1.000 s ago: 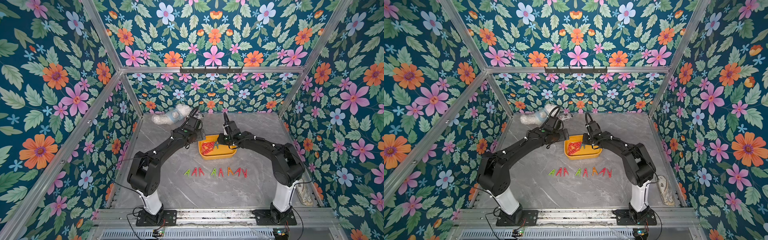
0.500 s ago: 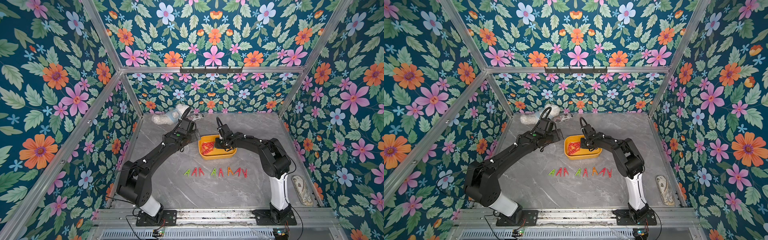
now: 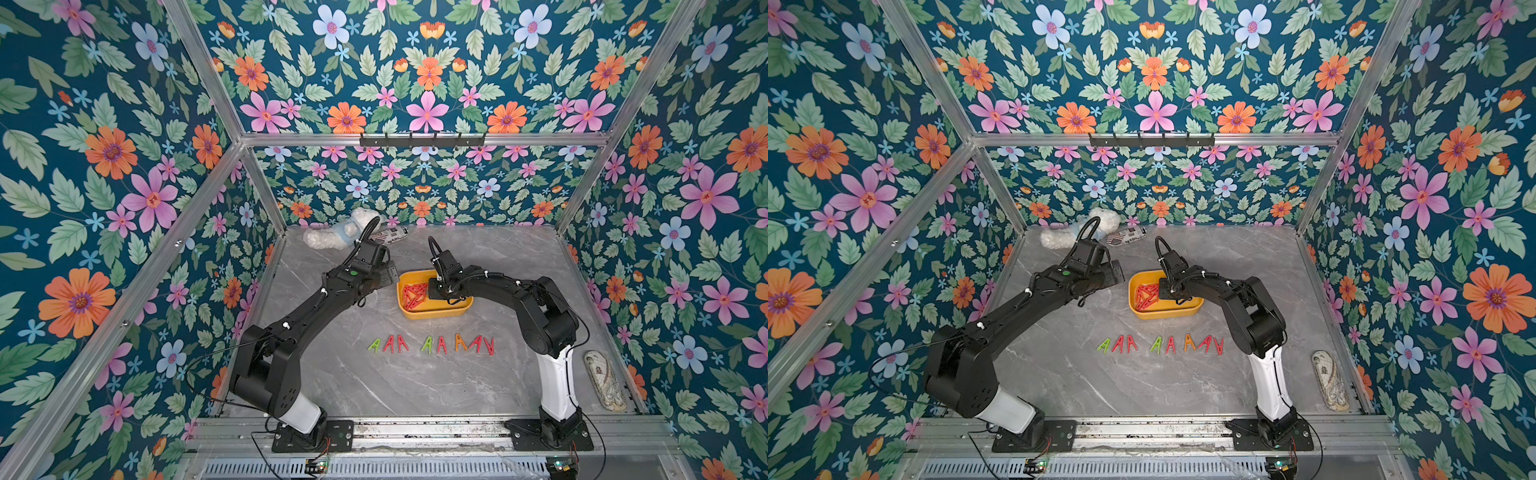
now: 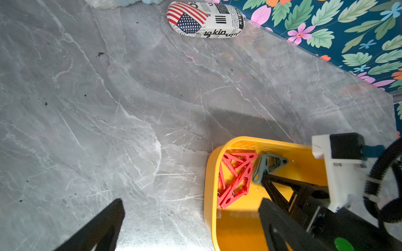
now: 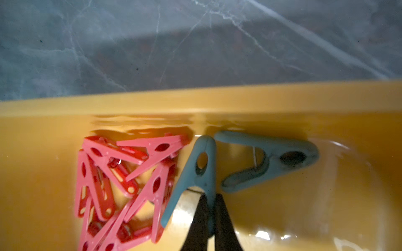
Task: Take the clothespins out of the storage box
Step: Pick up the clothespin from the storage box, then place the clothespin at the center of the board.
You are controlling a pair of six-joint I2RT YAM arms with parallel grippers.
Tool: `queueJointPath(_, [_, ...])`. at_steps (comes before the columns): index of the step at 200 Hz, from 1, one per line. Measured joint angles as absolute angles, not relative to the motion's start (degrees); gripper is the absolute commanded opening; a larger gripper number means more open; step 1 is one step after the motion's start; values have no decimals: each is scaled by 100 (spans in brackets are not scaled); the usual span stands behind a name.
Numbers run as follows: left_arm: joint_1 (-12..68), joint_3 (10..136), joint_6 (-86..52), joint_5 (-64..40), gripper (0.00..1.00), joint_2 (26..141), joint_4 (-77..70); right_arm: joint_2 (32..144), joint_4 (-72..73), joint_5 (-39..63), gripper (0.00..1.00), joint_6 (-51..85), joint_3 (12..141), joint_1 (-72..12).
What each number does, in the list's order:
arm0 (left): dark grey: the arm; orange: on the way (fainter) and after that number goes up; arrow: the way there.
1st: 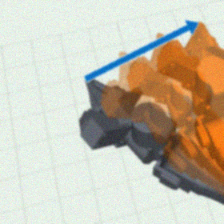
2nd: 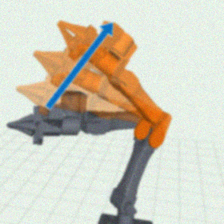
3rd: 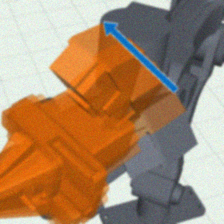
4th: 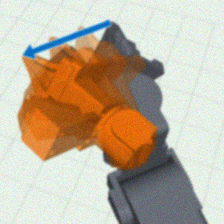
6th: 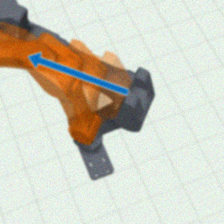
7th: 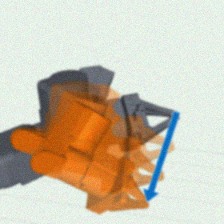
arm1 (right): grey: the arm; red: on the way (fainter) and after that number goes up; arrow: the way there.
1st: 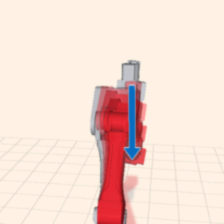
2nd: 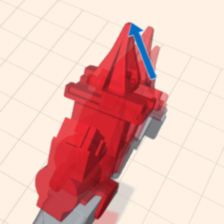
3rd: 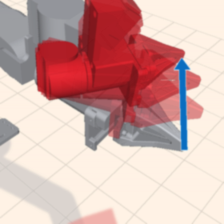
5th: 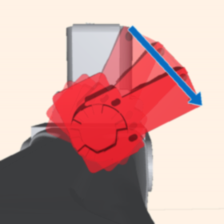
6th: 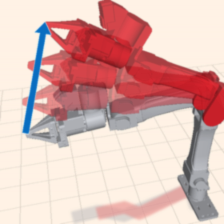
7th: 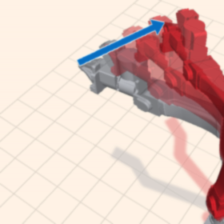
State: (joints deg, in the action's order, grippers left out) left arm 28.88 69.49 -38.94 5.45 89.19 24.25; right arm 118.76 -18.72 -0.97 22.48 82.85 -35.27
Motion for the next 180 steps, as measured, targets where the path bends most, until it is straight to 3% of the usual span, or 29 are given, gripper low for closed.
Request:
queueJointPath(82, [2906,6882,-3879,-95,100,9017,1946,10530,-1946,-360,0,2355,7537,-3546])
queueJointPath(180, [3489,7439,-3710,-631,100,9708,1625,8119,-1977,-860,1,2845,5043,-3148])
